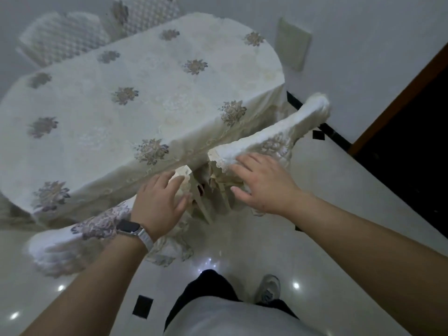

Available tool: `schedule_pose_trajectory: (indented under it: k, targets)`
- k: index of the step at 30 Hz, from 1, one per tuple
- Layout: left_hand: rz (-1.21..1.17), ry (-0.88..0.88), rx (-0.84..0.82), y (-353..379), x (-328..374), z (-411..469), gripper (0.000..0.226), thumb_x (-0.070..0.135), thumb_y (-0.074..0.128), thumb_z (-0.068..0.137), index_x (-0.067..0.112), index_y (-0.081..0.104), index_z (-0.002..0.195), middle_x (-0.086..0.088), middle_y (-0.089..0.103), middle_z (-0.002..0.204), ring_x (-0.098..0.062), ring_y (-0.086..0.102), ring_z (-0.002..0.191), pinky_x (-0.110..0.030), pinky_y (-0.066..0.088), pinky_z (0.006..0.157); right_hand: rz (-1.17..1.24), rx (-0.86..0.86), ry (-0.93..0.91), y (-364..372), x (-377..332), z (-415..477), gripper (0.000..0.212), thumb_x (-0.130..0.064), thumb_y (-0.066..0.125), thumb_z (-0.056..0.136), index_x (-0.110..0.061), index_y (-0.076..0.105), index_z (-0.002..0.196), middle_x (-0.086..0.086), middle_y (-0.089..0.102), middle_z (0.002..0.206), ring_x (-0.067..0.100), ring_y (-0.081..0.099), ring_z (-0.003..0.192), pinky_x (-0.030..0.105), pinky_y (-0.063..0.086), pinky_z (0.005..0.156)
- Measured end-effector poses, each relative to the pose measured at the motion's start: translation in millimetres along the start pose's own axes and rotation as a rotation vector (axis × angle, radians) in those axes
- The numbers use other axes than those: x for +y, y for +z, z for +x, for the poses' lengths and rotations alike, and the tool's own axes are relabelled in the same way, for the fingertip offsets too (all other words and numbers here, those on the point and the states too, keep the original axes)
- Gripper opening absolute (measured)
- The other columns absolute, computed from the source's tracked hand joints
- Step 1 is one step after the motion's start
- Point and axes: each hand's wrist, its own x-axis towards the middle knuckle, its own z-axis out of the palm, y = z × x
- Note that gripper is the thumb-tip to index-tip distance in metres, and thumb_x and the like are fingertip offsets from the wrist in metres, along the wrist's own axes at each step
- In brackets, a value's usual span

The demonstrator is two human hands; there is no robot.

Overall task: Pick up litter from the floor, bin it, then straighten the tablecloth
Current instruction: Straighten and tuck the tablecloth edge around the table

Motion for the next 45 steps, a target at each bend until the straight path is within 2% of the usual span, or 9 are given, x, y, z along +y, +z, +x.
schedule_pose_trajectory:
  k: [3,7,12,21,24,29,34,40,45]
  targets:
    - [0.006,-0.088,-0.008,5.5,3.5,1.6,0.052,0.049,0.043,0.087,0.016,0.06,0.124,-0.01,0.058,0.13,-0.033,0.054,0.115,-0.047,0.046,0.09,-0.015,-0.012,-0.048,6.0,8.9,13.7,0.05,-0.053,0.046,0.088,-0.022,0.053,0.127,0.002,0.048,0.138,0.023,0.041,0.128,0.039,0.033,0.105]
    - [-0.007,-0.133,0.009,21.7,4.4,16.4,0.044,0.035,0.065,0.084,0.014,0.06,0.122,-0.01,0.06,0.125,-0.034,0.057,0.109,-0.044,0.047,0.086,-0.027,-0.002,-0.088,14.3,15.7,39.2,0.049,-0.047,0.056,0.083,-0.016,0.058,0.122,0.005,0.054,0.133,0.026,0.047,0.123,0.04,0.036,0.1]
    - [0.007,-0.224,-0.074,35.9,1.7,42.1,0.047,0.042,0.054,0.085,0.022,0.052,0.128,-0.001,0.057,0.127,-0.026,0.053,0.112,-0.04,0.043,0.087,-0.038,-0.043,-0.086,21.6,22.0,69.2,0.048,-0.04,0.061,0.082,-0.013,0.059,0.122,0.007,0.056,0.132,0.028,0.049,0.122,0.041,0.037,0.102]
    - [0.029,-0.2,-0.071,51.7,-10.1,55.1,0.036,0.036,0.055,0.087,0.017,0.056,0.117,-0.004,0.065,0.106,-0.029,0.063,0.09,-0.037,0.045,0.066,-0.166,-0.164,-0.148,46.7,35.9,110.4,0.051,-0.046,0.055,0.084,-0.019,0.05,0.126,0.001,0.053,0.129,0.023,0.048,0.119,0.037,0.038,0.099]
    - [0.044,-0.196,-0.08,51.3,-14.0,59.6,0.034,0.036,0.053,0.087,0.017,0.056,0.115,-0.004,0.066,0.102,-0.029,0.064,0.086,-0.035,0.041,0.061,-0.191,-0.187,-0.162,54.4,38.6,117.5,0.049,-0.047,0.051,0.085,-0.022,0.048,0.127,-0.002,0.055,0.124,0.022,0.052,0.112,0.037,0.039,0.095]
    - [0.048,-0.231,-0.111,51.6,-17.1,67.5,0.033,0.037,0.046,0.091,0.019,0.054,0.118,-0.005,0.067,0.104,-0.031,0.064,0.087,-0.035,0.036,0.061,-0.151,-0.211,-0.176,58.9,43.6,131.9,0.055,-0.052,0.057,0.084,-0.02,0.047,0.127,0.001,0.06,0.115,0.026,0.057,0.102,0.037,0.045,0.083]
    - [0.094,-0.293,-0.144,53.2,-15.3,70.3,0.027,0.037,0.048,0.092,0.018,0.052,0.111,-0.006,0.066,0.101,-0.031,0.064,0.083,-0.032,0.034,0.058,-0.212,-0.243,-0.19,61.8,45.9,139.6,0.052,-0.056,0.058,0.083,-0.019,0.048,0.117,0.003,0.061,0.106,0.028,0.061,0.093,0.034,0.035,0.066]
    - [0.103,-0.26,-0.12,56.6,-19.5,69.2,0.025,0.04,0.05,0.09,0.018,0.055,0.101,-0.007,0.065,0.091,-0.031,0.063,0.075,-0.032,0.031,0.055,-0.216,-0.274,-0.166,62.5,46.9,146.4,0.025,-0.031,0.057,0.09,-0.017,0.049,0.109,0.005,0.058,0.103,0.029,0.059,0.09,0.035,0.037,0.067]
    - [0.112,-0.247,-0.099,60.7,-21.5,69.9,0.027,0.041,0.05,0.089,0.019,0.058,0.101,-0.006,0.067,0.089,-0.031,0.063,0.073,-0.031,0.03,0.054,-0.211,-0.281,-0.245,59.1,52.1,149.3,0.02,-0.026,0.055,0.089,-0.017,0.052,0.107,0.004,0.058,0.101,0.028,0.059,0.09,0.033,0.036,0.062]
